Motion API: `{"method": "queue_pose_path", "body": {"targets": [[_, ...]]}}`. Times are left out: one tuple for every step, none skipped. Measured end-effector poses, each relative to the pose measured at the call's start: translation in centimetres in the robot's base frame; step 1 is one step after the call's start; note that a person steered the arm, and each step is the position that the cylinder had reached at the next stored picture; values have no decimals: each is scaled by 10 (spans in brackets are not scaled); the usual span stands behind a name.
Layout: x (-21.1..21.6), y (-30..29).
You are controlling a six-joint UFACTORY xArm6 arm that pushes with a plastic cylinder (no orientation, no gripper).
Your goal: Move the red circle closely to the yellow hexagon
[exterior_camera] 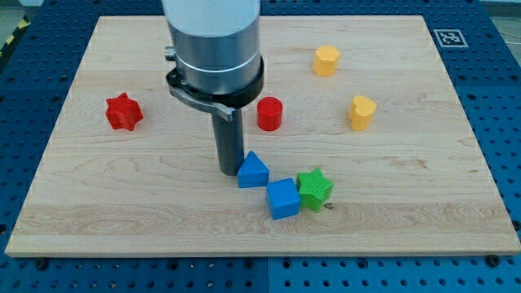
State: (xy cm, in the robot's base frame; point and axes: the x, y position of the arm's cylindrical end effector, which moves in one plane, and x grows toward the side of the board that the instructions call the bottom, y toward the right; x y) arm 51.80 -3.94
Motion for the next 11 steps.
{"method": "queue_pose_path", "body": {"targets": [[1, 1], [8, 18], [4, 17], [-17, 11], [-27, 10], [-42, 10], [-60, 12], [-73, 29], [-73, 43], [-73, 45], [-73, 60]]}}
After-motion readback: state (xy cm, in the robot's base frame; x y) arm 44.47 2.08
